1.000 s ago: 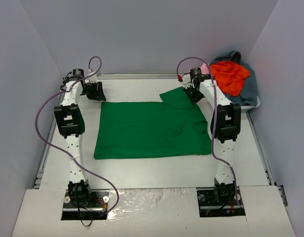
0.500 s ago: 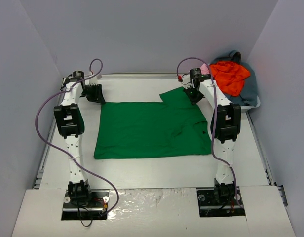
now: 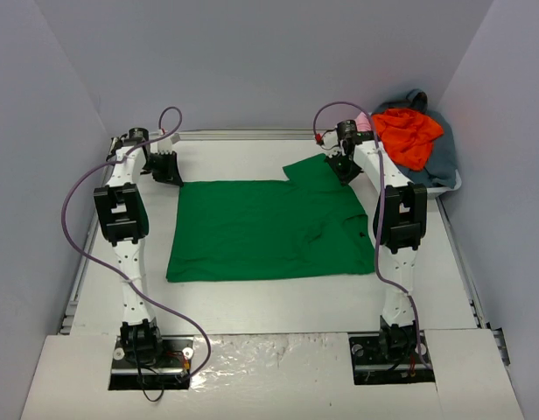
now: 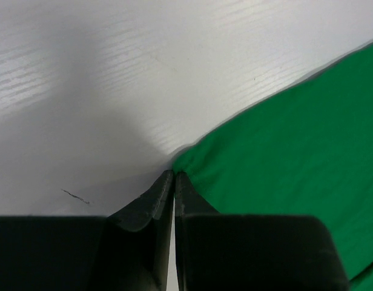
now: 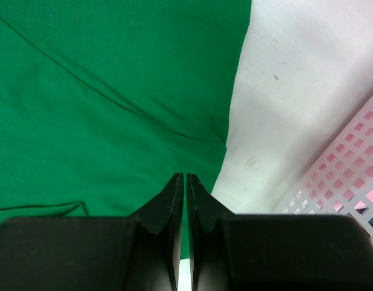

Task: Fold and stack the t-shirts
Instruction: Grap the side of the flattened tshirt furthest away from the robot with both arms

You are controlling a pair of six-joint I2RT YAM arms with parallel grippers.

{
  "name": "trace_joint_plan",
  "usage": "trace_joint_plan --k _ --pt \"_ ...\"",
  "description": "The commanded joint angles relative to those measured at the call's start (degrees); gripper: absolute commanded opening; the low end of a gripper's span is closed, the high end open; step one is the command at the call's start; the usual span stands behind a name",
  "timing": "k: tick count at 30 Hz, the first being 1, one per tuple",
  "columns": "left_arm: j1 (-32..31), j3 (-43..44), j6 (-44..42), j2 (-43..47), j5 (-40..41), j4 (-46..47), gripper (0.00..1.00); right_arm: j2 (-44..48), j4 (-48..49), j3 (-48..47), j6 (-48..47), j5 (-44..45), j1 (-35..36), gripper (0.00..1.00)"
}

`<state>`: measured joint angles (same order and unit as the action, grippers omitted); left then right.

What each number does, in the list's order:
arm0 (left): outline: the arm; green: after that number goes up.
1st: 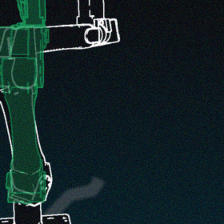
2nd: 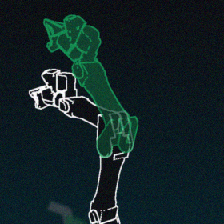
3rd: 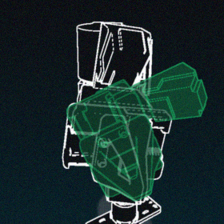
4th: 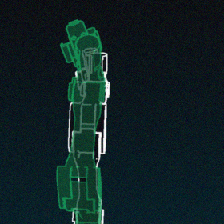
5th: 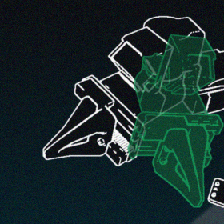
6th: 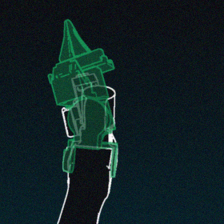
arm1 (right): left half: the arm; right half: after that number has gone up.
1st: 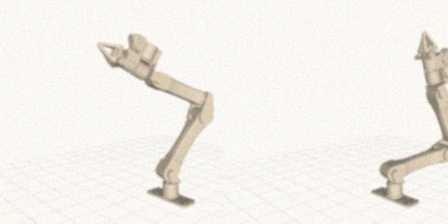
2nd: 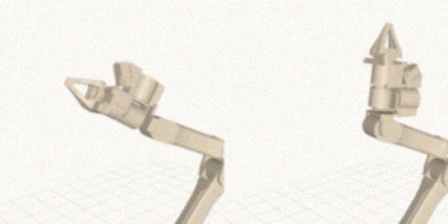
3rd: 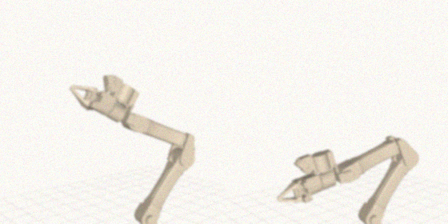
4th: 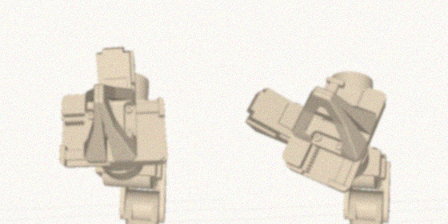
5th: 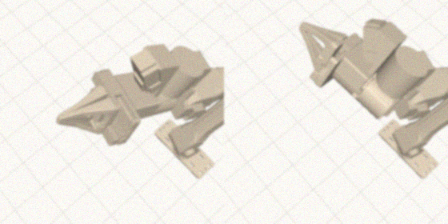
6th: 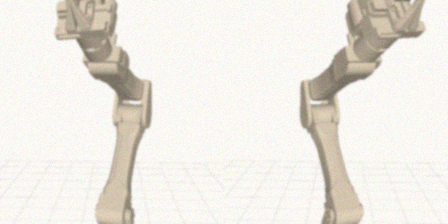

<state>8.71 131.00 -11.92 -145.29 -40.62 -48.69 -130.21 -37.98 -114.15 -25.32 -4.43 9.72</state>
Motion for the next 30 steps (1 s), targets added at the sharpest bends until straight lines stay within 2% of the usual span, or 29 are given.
trace_joint_plan --k 1,5,9,14,17,23,30 --pt "0.34 -1.62 -1.35 3.08 1.07 -3.96 0.02 -0.57 -2.54 -3.27 0.53 1.00 -0.49 0.04" --pt "0.17 -3.03 -0.47 5.10 0.54 -3.52 0.02 -1.36 -2.37 -8.27 1.15 0.47 -0.84 0.07" --pt "-0.18 -7.51 1.55 8.62 1.59 0.25 0.02 -4.16 -2.02 -13.72 2.99 -4.00 -2.15 0.14" --pt "-1.15 -8.65 2.34 10.64 3.97 1.14 0.02 -9.96 -0.96 -20.93 6.42 -15.07 -4.96 0.15" --pt "-1.68 -9.70 2.96 12.05 5.29 1.84 0.03 -13.64 -0.26 -24.71 7.83 -21.83 -6.63 0.19" --pt "-3.52 -10.06 1.55 13.37 10.03 2.19 0.02 -20.24 2.73 -28.41 10.20 -33.34 -8.75 0.29" --pt "-4.93 -9.53 1.02 13.02 13.20 2.72 0.02 -23.07 8.35 -29.47 11.87 -39.86 -9.19 0.33"
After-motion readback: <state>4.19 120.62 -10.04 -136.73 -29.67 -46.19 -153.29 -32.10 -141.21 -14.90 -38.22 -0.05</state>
